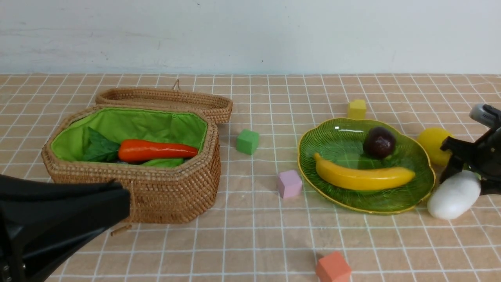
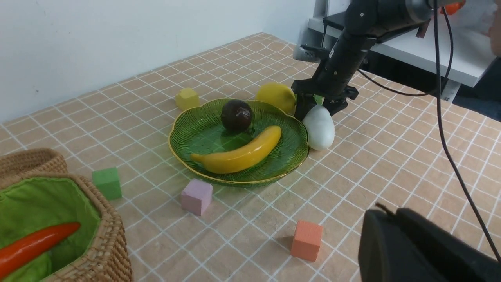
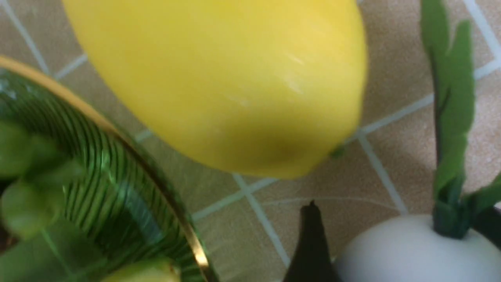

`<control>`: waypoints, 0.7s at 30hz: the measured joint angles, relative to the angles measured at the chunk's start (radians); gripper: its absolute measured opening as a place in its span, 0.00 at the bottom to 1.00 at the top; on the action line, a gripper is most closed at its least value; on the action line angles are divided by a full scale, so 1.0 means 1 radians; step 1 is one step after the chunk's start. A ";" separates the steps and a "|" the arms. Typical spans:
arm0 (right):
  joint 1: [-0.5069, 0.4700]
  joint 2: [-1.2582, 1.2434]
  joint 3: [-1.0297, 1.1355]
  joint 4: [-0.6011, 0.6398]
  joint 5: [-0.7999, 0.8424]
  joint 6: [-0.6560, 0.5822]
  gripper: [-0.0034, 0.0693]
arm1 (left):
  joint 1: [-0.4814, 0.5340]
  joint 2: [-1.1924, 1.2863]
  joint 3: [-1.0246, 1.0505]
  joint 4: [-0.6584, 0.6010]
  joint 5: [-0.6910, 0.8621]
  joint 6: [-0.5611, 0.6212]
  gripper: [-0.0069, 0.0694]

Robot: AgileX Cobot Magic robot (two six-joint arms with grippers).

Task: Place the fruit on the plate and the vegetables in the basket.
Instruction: Take a daikon with your right arm and place it on the basket on the left.

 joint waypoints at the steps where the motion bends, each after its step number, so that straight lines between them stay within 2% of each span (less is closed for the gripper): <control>1: 0.000 -0.004 -0.007 -0.018 0.042 -0.011 0.72 | 0.000 0.000 0.000 0.001 0.008 0.000 0.12; 5: 0.003 -0.072 -0.010 -0.083 0.215 -0.004 0.72 | 0.000 0.000 0.000 0.004 0.038 0.000 0.12; 8: 0.048 -0.210 -0.016 -0.084 0.287 0.004 0.72 | 0.000 0.000 0.000 0.015 0.054 -0.001 0.12; 10: 0.103 -0.275 -0.030 -0.055 0.290 -0.017 0.72 | 0.000 0.000 0.000 0.034 0.062 -0.015 0.13; 12: 0.203 -0.321 -0.075 0.021 0.278 -0.081 0.72 | 0.000 0.000 0.000 0.086 0.077 -0.056 0.13; 15: 0.387 -0.316 -0.188 0.155 0.233 -0.200 0.72 | 0.000 0.000 0.000 0.223 0.122 -0.197 0.13; 16: 0.462 -0.290 -0.241 0.217 0.198 -0.261 0.72 | 0.000 0.000 0.000 0.299 0.148 -0.295 0.13; 17: 0.474 -0.286 -0.251 0.225 0.185 -0.269 0.72 | 0.000 0.000 0.000 0.327 0.157 -0.310 0.13; 18: 0.568 -0.238 -0.330 0.288 0.126 -0.335 0.72 | 0.000 0.000 0.000 0.442 0.195 -0.453 0.13; 19: 0.622 -0.209 -0.383 0.315 0.096 -0.365 0.72 | 0.000 0.000 0.000 0.510 0.213 -0.518 0.13; 20: 0.671 -0.168 -0.438 0.344 0.059 -0.401 0.72 | 0.000 0.000 0.000 0.561 0.233 -0.582 0.13; 21: 0.680 -0.151 -0.449 0.354 0.052 -0.415 0.72 | 0.000 0.000 0.000 0.573 0.237 -0.613 0.13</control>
